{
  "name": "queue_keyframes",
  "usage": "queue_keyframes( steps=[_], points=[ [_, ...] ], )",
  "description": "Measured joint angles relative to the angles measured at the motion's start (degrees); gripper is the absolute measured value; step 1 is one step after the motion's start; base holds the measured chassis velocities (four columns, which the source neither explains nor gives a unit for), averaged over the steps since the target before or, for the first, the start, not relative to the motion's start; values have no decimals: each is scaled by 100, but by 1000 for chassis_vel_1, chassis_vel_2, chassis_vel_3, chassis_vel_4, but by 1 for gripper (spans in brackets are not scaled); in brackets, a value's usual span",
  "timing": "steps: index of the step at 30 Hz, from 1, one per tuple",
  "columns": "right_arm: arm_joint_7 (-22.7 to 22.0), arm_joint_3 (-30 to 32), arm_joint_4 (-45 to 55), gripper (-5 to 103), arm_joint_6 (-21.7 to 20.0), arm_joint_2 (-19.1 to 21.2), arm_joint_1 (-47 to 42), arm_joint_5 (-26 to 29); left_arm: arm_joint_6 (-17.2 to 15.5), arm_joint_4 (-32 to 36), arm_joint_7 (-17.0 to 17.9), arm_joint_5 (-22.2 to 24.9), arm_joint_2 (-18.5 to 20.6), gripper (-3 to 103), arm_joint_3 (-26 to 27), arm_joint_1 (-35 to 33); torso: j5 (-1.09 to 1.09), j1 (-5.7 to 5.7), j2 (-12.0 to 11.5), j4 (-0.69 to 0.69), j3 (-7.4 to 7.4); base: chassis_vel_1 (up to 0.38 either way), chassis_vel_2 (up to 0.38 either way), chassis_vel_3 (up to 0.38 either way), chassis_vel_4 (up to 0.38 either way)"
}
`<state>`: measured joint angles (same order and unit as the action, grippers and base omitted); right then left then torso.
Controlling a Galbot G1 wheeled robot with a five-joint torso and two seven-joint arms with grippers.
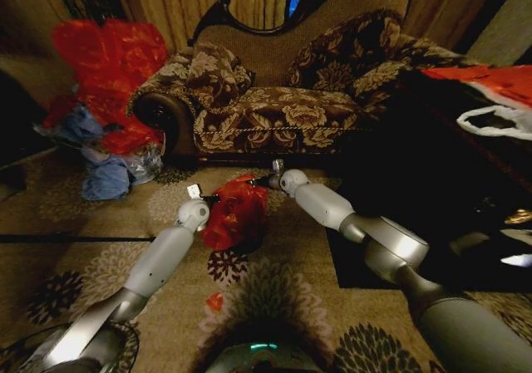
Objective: Place a garbage bag over the trash bin.
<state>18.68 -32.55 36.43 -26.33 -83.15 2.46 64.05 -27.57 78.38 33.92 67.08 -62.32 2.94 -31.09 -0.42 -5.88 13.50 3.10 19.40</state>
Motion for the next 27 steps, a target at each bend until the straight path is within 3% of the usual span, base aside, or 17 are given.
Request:
queue_keyframes(
  steps=[7,22,27],
  points=[
    [659,267,-307,0,56,12,-198,-938,-24,-397,-67,-64,-105,0,-289,209,1,0,0,3,0,0,0,0,0],
    [548,830,-730,0,503,-233,-509,-1418,-25,-1004,-323,-588,-426,0,-413,337,5,4,3,-5,-5,0,0,0,0],
    [545,864,-495,0,397,-143,-532,-1346,-16,-850,-287,-651,-455,0,-378,283,-4,0,2,-2,0,0,0,0,0]
  ],
)
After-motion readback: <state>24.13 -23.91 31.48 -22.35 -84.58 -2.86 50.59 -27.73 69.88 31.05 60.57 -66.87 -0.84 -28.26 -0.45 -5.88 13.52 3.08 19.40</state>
